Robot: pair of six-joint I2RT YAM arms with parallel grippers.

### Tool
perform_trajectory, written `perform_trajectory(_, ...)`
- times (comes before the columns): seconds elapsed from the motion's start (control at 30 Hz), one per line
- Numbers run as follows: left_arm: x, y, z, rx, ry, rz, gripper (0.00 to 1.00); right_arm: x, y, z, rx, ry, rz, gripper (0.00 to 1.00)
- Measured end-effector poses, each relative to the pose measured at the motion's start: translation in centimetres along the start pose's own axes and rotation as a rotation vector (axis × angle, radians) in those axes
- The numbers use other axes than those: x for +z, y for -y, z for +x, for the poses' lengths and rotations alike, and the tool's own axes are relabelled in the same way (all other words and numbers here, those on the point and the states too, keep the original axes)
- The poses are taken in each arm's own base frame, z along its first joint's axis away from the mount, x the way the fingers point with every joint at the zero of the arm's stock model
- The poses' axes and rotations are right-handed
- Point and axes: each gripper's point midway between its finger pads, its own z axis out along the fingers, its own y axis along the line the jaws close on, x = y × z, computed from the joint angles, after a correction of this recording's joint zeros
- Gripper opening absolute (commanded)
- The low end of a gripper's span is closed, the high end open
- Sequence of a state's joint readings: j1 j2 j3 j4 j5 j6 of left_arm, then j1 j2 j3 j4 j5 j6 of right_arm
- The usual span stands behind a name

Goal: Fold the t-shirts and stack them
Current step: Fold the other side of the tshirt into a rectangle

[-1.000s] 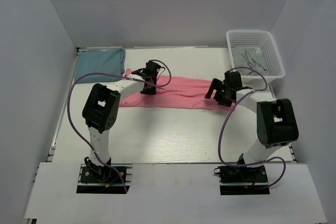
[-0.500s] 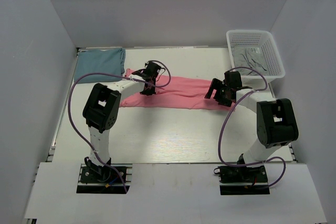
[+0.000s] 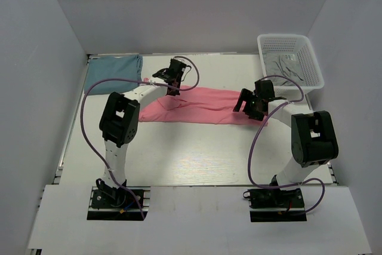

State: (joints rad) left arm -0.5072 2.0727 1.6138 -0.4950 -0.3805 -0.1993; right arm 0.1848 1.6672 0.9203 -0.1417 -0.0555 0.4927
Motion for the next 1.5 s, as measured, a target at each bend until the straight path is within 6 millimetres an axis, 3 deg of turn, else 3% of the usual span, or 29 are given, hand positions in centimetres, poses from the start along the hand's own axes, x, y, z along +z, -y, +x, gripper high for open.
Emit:
perform_trajectory(0.07,0.4,0.1,0.9,0.019,-0.025,0.001,0.44,0.0,0.0,0.0,-0.002,-0.001,0.001,0.9)
perform_trajectory(0.13,0.5,0.1,2.2,0.027,-0.058,0.011,0.76,0.0,0.1,0.0,-0.003,-0.001,0.002,0.9)
perform_trajectory(0.17,0.5,0.2,2.9,0.026,-0.074,0.015,1.0,0.0,0.1,0.0,-0.003,-0.001,0.003,0.9)
perform_trajectory(0.33,-0.8,-0.6,6.7,0.002,-0.149,0.017,1.0,0.0,0.1,0.0,-0.003,-0.001,0.004,0.9)
perform_trajectory(0.57,-2.1,-0.4,5.8,-0.047,-0.126,0.038,1.0,0.0,0.1,0.0,-0.003,-0.001,0.004,0.9)
perform_trajectory(0.77,-2.1,-0.2,6.3,-0.047,-0.141,0.051,0.9,0.0,0.1,0.0,-0.003,-0.001,0.004,0.9)
perform_trajectory(1.1,-1.1,0.5,7.9,-0.04,-0.193,0.073,0.54,0.2,0.0,-0.1,-0.004,0.001,0.004,0.9)
perform_trajectory(1.23,-0.6,0.6,8.2,-0.04,-0.211,0.071,0.35,0.2,0.1,-0.1,-0.004,0.001,0.004,0.9)
perform_trajectory(1.5,-0.7,0.0,7.8,-0.063,-0.205,0.037,0.21,0.2,0.0,-0.1,-0.004,0.001,0.004,0.9)
